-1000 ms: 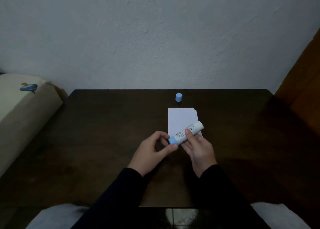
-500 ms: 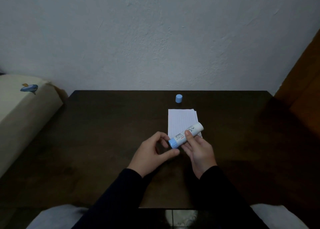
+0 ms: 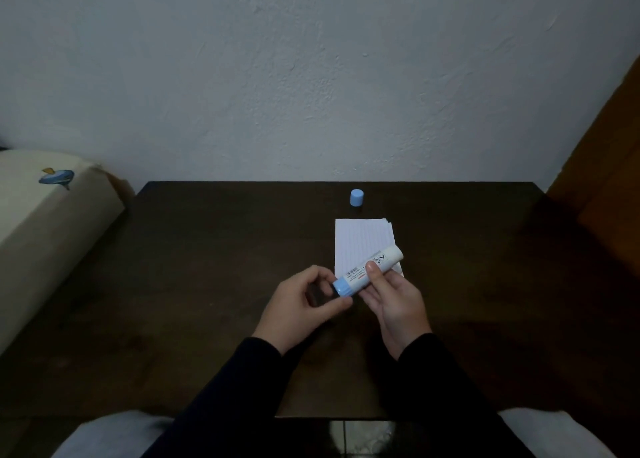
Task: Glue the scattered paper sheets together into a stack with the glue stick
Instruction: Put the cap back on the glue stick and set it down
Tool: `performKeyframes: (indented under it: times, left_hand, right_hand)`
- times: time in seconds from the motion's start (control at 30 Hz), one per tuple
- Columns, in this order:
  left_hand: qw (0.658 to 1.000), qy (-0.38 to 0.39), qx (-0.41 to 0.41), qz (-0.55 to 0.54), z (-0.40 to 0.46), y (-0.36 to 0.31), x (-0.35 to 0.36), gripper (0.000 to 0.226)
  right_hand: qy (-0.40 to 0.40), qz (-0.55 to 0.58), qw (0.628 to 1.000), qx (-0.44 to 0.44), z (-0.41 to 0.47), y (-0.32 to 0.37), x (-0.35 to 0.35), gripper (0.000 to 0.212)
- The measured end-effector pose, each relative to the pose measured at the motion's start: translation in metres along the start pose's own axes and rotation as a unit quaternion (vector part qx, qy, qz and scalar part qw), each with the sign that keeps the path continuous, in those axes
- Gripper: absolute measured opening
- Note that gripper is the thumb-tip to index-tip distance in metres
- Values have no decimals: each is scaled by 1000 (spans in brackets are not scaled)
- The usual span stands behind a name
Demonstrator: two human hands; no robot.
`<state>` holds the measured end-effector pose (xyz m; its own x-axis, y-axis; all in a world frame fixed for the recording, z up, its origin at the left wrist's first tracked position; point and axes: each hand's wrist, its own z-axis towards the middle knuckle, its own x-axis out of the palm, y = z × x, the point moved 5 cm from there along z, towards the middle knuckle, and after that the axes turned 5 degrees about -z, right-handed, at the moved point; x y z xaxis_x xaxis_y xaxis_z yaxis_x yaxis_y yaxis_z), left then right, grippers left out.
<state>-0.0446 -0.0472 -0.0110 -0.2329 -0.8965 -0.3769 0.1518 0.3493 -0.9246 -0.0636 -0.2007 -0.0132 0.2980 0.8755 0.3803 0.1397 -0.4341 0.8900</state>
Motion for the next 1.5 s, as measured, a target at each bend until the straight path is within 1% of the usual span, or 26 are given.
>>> performKeyframes:
  times: [0.07, 0.1, 0.17, 0.23, 0.37, 0.47, 0.5, 0.6, 0.67, 0.8, 0.87, 0.93, 1.0, 1.07, 1.13, 1.27, 1.3, 1.33, 1.4, 1.47, 1.5]
  left_hand:
    - [1000, -12, -3, -23, 0, -2, 0, 10]
    - [999, -18, -11, -40, 0, -3, 1, 13]
    - [998, -16, -34, -54, -1, -2, 2, 30]
    - [998, -9, -30, -48, -1, -1, 3, 34]
    - [1000, -7, -3, -22, 0, 3, 1, 27]
    - [1000, -19, 5, -23, 0, 0, 1, 11]
    - [999, -24, 2, -27, 1, 1, 0, 11]
    - [999, -16, -29, -28, 0, 0, 1, 28]
    - [999, -13, -19, -28, -1, -1, 2, 32]
    - [1000, -27, 4, -10, 0, 2, -2, 29]
    - [1000, -26, 2, 4, 0, 1, -2, 22]
    - [1000, -24, -5, -8, 1, 1, -1, 14]
    - [999, -14, -24, -25, 2, 3, 0, 19]
    - [998, 16, -51, -20, 2, 6, 3, 26]
    - [998, 25, -52, -15, 0, 6, 5, 25]
    - [1000, 2, -23, 3, -1, 5, 1, 25]
    - [1000, -1, -23, 1, 0, 6, 1, 23]
    - [1000, -3, -29, -10, 0, 5, 0, 21]
    - [998, 1, -49, -25, 0, 5, 2, 35]
    - [998, 5, -62, -18, -1, 4, 3, 47]
    - [998, 4, -58, -12, -1, 4, 3, 45]
  right_hand:
    - [5, -1, 1000, 0, 0, 0, 1, 7]
    - [8, -3, 1000, 1, 0, 0, 2, 6]
    - [11, -10, 1000, -2, 0, 0, 3, 6]
    - [13, -12, 1000, -4, 0, 0, 2, 8]
    - [7, 1, 1000, 2, 1, -1, 0, 7]
    - [15, 4, 1000, -7, 2, -1, 2, 7]
    - [15, 1, 1000, -7, 2, -2, 2, 7]
    - [17, -12, 1000, -5, 1, -2, 3, 7]
    - [21, -11, 1000, -5, 1, -1, 2, 8]
    - [10, -3, 1000, 8, 3, -2, 0, 10]
    - [10, -5, 1000, 4, 3, -2, 1, 11]
    - [10, -4, 1000, 4, 2, -2, 2, 10]
    - [6, -9, 1000, 13, 1, -2, 1, 7]
    - [1, -12, 1000, 27, 1, -3, 1, 7]
    - [-5, -9, 999, 40, 1, -5, -1, 8]
    - [-21, -12, 998, 60, 2, -7, -2, 27]
    - [-21, -11, 998, 61, 2, -7, -1, 23]
    - [-19, -11, 998, 63, 1, -7, 0, 16]
    - [-17, -15, 997, 68, 0, -7, 2, 4]
    - [-15, -17, 997, 72, 0, -6, 2, 3]
    - [-17, -14, 997, 73, 1, -6, 2, 4]
